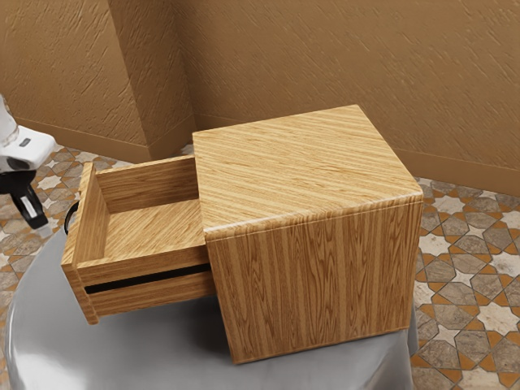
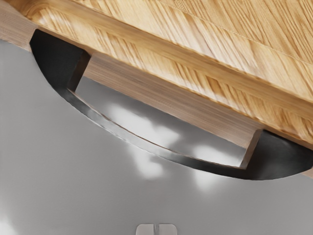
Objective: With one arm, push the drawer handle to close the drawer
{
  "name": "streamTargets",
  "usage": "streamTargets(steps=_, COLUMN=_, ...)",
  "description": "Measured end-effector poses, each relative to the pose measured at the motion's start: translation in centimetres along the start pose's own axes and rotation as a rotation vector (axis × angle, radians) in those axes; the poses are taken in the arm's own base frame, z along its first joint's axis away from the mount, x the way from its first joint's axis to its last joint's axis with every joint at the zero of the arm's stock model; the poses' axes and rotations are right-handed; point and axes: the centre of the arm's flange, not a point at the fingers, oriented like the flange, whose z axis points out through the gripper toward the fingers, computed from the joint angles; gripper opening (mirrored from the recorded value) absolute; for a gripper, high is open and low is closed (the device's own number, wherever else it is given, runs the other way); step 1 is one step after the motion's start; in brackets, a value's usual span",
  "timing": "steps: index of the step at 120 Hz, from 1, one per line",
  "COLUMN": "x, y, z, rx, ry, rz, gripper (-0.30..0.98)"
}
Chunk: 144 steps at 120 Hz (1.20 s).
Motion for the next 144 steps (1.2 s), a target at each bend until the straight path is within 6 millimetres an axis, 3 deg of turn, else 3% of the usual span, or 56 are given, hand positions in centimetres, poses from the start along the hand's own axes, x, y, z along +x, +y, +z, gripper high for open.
streamTargets(steps=26, x=0.8, y=-1.5, z=0.6, rx=0.014, ry=0.036, rz=0.001, gripper=-0.1)
streamTargets(steps=57, x=2.8, y=-1.3, z=1.2, rx=0.039, ry=0.071, rz=0.042, gripper=-0.1)
streamTargets(steps=108, x=5.3, y=1.2, z=1.3, rx=0.01, ry=0.102, rz=0.114, gripper=-0.1)
streamTargets(steps=144, x=8.1, y=3.6, z=1.5, rx=0.027, ry=0.093, rz=0.15, gripper=-0.1)
